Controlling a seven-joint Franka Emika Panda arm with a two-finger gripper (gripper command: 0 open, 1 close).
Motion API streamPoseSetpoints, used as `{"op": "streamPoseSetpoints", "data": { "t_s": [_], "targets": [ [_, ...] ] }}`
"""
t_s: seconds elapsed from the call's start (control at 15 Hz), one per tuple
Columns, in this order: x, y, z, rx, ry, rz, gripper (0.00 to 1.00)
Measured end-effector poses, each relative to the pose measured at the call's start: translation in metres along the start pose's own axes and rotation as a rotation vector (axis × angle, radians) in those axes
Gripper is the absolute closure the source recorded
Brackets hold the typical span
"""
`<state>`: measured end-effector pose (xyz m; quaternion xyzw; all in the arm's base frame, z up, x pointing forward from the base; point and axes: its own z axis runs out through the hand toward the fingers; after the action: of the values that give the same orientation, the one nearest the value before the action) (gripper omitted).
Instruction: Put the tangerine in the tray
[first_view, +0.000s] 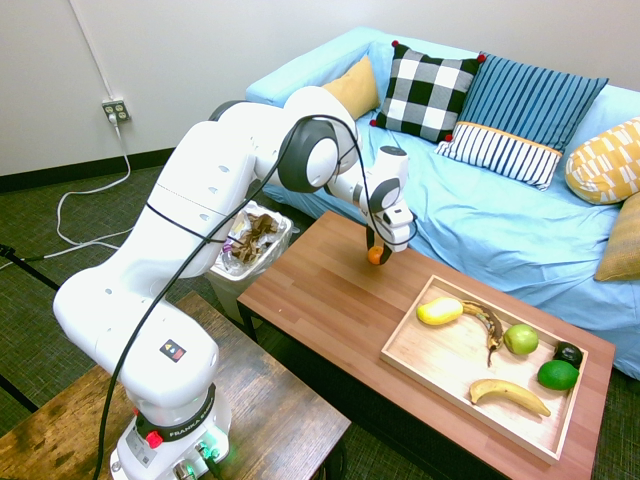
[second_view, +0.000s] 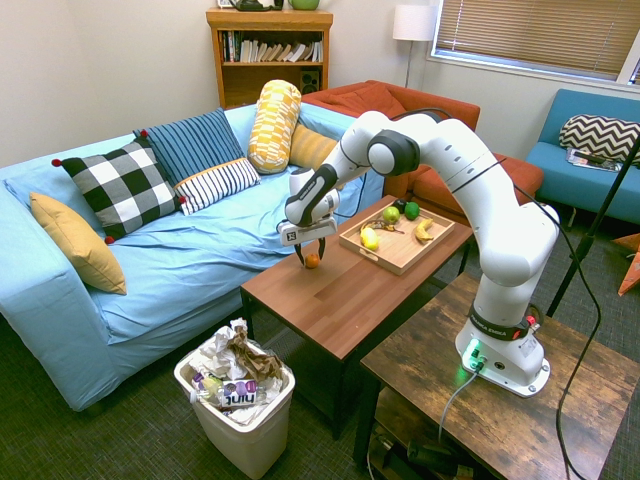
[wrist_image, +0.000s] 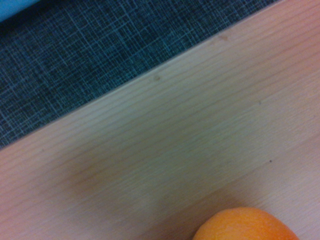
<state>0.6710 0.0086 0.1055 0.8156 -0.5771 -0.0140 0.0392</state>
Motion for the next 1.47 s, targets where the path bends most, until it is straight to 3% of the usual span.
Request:
{"op": "streamPoseSetpoints", "data": {
  "t_s": [0.27,0.47,0.73,0.87,1.2,1.47],
  "targets": [
    [0.000,-0.003,-0.010,0.015,0.001,0.002,1.00],
    [0.006,0.001,-0.054,0.060,0.012,0.007,1.00],
    [0.047,0.045,-0.127,0.116,0.024,0.064,1.00],
    [0.082,0.083,-0.143,0.122,0.019,0.125,1.00],
    [0.176,0.169,-0.117,0.082,-0.009,0.324,1.00],
    [0.220,0.214,-0.079,0.004,0.012,0.479,1.00]
  ]
}}
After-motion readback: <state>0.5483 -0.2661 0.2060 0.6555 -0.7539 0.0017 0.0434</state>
